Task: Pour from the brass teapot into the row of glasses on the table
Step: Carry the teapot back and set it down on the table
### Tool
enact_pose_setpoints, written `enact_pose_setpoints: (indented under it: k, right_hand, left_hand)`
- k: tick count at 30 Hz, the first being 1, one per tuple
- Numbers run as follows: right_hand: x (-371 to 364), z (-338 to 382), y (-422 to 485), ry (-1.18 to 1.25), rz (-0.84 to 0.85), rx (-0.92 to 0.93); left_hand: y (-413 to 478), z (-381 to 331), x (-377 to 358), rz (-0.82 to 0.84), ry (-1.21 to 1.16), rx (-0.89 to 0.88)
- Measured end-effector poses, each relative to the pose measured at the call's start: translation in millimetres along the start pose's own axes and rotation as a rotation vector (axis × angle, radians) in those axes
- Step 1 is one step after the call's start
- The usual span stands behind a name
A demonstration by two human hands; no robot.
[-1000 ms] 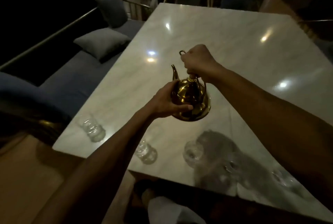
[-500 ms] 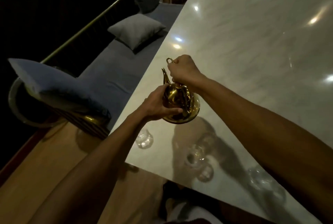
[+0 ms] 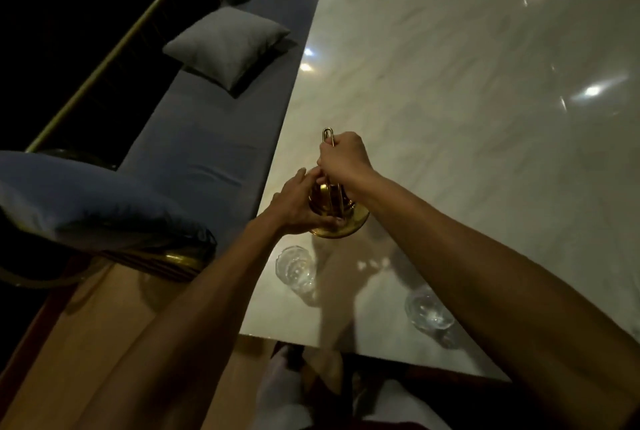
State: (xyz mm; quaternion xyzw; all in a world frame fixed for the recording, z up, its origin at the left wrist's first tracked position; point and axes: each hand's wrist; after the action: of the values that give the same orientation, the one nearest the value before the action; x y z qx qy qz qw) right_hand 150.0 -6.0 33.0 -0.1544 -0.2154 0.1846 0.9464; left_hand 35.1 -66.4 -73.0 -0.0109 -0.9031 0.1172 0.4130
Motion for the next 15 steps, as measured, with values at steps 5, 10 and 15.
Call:
enact_pose_setpoints:
  k: [5,10,15]
  right_hand:
    - [-25,-6,13,0.2,-0.107,-0.176]
    - [-57,-10,27,0.294,-0.187,-0.269]
    - [-81,-3,32,0.336,-0.247,-0.303]
  left_hand:
    - [17,32,10,0.121,0.044,-0.094]
    - [31,64,22,0.247,0.1,-0.143]
    - [35,78,36,0.288,0.058,-0.208]
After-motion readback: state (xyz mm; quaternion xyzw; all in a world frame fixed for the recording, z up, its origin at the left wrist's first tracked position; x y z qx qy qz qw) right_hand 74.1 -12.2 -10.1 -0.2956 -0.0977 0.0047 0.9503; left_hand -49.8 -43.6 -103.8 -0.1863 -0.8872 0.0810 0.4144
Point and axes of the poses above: each hand's wrist, its own y-axis towards the middle knuckle, its own x-axis out of the back of the hand, z = x × y, and after that the axes turned 1 degree about -y, right-handed
